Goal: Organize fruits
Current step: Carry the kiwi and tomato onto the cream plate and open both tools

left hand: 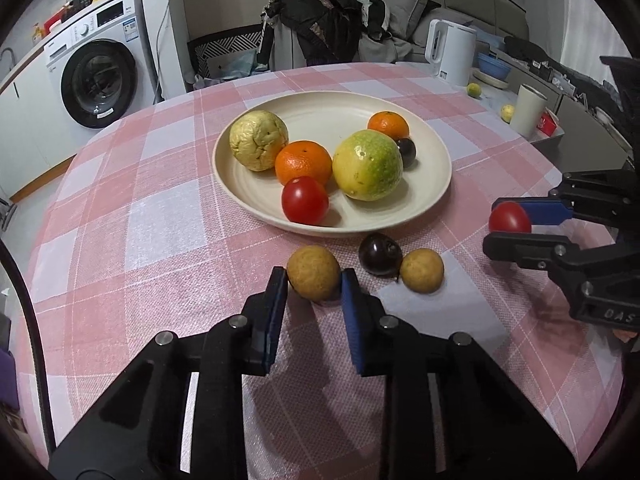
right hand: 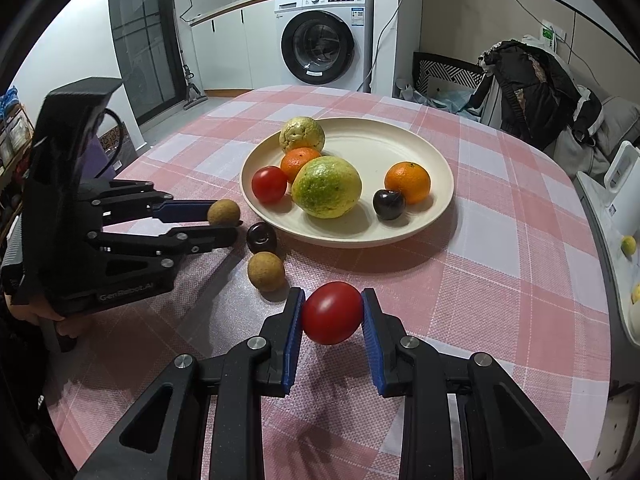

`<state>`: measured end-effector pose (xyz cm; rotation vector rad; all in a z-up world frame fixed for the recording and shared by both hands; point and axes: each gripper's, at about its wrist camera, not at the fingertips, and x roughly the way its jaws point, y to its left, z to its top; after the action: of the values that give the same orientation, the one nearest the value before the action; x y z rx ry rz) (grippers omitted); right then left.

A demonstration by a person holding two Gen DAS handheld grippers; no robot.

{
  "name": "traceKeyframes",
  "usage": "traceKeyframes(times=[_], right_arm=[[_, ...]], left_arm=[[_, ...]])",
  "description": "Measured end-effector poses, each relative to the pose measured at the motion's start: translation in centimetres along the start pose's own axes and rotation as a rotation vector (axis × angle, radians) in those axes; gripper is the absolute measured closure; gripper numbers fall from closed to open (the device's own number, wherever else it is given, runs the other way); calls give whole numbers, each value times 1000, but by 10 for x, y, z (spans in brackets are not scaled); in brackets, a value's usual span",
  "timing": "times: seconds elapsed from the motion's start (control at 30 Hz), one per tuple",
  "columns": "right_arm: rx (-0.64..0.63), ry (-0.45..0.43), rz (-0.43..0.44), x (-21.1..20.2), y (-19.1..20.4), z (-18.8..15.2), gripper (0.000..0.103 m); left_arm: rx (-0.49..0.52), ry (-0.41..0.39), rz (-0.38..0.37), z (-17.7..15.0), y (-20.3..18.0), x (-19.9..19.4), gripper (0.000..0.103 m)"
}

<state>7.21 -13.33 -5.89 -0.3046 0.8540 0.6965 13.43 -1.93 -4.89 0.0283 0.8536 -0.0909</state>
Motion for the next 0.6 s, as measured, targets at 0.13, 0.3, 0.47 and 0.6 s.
traceKeyframes(times=[0.13,0.3,0.47,0.6], right_arm=[[9,-24,0,-2,0,2,74],[23,-58,4,-6,-3,4,74],[46,-102,9,-11,-8,7,74],[62,-127,6,-15,-11,9,74]], left_arm=[[-9,-17,0,-3,3,-6,79],[-18,-60,-8,-1,5,-19,79],[-26,-105,-17,4,5,-32,79],[-33,-133,-22,8,4,-40,79]])
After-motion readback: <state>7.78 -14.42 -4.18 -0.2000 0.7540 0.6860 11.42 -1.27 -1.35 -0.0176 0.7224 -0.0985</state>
